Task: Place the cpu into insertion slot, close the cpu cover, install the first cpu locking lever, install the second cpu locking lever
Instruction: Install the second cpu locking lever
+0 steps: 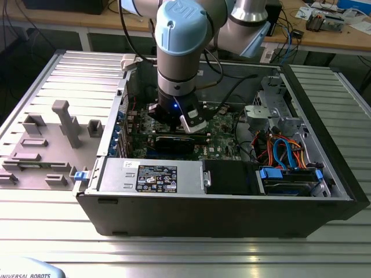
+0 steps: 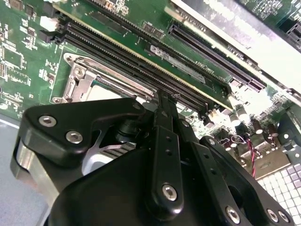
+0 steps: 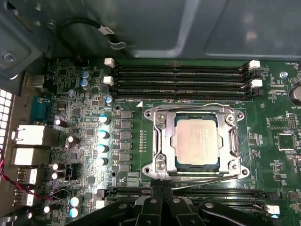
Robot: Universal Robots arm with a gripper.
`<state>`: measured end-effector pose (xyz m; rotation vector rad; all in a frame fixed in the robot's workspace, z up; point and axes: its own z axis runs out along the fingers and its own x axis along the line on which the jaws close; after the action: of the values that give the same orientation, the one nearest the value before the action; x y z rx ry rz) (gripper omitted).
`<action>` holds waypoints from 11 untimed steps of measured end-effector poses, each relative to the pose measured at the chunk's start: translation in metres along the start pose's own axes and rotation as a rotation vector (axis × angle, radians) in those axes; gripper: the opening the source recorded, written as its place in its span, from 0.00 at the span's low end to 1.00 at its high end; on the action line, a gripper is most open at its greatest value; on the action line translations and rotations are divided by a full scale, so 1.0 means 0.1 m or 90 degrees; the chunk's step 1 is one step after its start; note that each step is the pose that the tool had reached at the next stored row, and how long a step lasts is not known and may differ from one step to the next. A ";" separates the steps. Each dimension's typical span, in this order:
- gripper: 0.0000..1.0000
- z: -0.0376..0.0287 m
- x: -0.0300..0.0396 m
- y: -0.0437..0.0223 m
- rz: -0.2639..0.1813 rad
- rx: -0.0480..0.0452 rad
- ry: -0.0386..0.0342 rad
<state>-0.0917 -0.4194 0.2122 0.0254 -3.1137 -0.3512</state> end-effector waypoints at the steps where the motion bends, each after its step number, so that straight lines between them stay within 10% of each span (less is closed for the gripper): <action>1: 0.11 0.000 0.009 -0.009 0.000 -0.0041 0.0000; 11: 0.11 0.044 0.021 -0.069 0.000 -0.0188 -0.0002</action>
<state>-0.0937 -0.4251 0.2063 0.0260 -3.1084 -0.3971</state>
